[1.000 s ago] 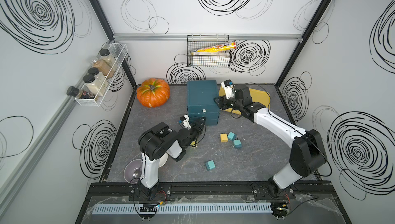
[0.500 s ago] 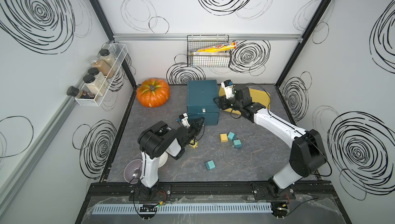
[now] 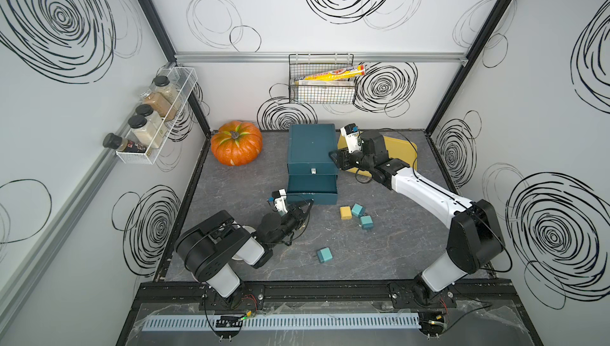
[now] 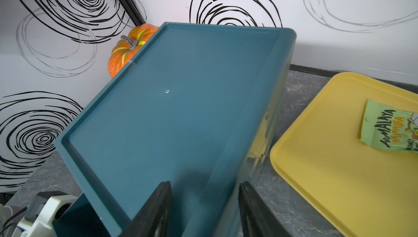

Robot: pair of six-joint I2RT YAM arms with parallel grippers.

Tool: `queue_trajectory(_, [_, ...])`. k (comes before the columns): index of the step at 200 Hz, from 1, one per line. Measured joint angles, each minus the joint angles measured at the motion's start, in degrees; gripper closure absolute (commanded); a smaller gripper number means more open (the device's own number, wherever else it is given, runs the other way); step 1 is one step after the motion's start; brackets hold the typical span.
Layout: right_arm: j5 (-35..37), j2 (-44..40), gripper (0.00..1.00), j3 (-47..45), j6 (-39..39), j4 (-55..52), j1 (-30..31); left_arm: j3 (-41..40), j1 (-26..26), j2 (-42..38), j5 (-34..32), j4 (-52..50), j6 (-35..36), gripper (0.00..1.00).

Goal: Place the plugs into the drawer by color
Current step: Open the drawer in the storage box.

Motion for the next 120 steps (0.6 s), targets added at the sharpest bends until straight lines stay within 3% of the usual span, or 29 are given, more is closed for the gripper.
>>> queue_trajectory(35, [0.4,-0.1,0.48,-0.1,0.0,0.0,0.0,-1.7,-2.4,-0.7,-1.7,0.5,1.0,1.0])
queue_trajectory(72, [0.5,-0.1,0.47,-0.1,0.0,0.0,0.0,-2.9,-3.1,4.8,-2.2,5.9,0.7,0.96])
queue_trajectory(105, [0.5,-0.2,0.47,-0.2,0.0,0.0,0.0,-3.8,-3.6,9.0,-2.9,11.2,-0.2,0.8])
queue_trajectory(120, [0.6,-0.2,0.47,-0.2,0.0,0.0,0.0,-4.0,-3.7,10.9,-2.4,11.4,-0.7,0.68])
